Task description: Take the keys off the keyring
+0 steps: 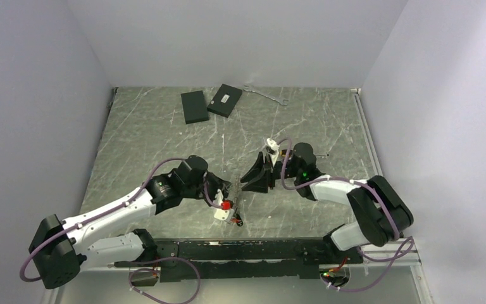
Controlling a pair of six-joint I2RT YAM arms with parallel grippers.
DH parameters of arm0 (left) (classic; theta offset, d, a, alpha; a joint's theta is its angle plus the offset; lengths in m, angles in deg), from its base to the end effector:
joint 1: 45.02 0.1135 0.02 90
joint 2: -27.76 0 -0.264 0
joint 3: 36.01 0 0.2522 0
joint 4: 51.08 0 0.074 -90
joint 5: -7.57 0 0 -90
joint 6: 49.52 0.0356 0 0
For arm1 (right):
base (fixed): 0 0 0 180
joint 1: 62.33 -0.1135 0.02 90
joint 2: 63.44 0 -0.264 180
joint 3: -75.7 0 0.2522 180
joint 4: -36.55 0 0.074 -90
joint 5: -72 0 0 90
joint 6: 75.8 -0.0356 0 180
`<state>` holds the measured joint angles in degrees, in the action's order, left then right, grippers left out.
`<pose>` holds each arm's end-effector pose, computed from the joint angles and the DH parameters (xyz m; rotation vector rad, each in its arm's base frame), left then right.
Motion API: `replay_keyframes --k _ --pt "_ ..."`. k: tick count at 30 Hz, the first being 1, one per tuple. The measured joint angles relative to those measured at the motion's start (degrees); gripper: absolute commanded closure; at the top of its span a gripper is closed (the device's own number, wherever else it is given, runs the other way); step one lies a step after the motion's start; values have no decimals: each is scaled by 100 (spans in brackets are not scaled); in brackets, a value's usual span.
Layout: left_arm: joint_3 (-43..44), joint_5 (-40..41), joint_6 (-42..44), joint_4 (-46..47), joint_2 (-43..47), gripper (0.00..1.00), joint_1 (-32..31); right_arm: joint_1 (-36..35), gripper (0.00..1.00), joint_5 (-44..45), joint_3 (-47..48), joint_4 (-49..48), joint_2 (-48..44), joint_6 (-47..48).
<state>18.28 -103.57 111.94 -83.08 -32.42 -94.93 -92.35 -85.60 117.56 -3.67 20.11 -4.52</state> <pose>0.1346 -0.1798 0.2508 1.9970 0.8934 -0.2002 0.2140 0.1617 0.2058 -1.1450 1.4254 1.5495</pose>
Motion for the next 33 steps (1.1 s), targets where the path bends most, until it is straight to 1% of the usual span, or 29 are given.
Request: replay_keyframes --k 3,9,19,24,33 --pt "0 -7 306 13 59 100 2 0 48 -44 116 699 -245 581" --pt "0 -46 796 61 72 100 42 -2 47 -42 673 2140 -391 1552" --pt "-2 -433 1550 186 319 100 63 -166 47 39 898 3134 -459 2332" --pt "-2 -621 1733 264 348 100 81 -304 47 122 1045 3228 -448 2544" --pt "-2 -861 1805 262 376 100 90 -339 49 101 1051 3060 -363 2627"
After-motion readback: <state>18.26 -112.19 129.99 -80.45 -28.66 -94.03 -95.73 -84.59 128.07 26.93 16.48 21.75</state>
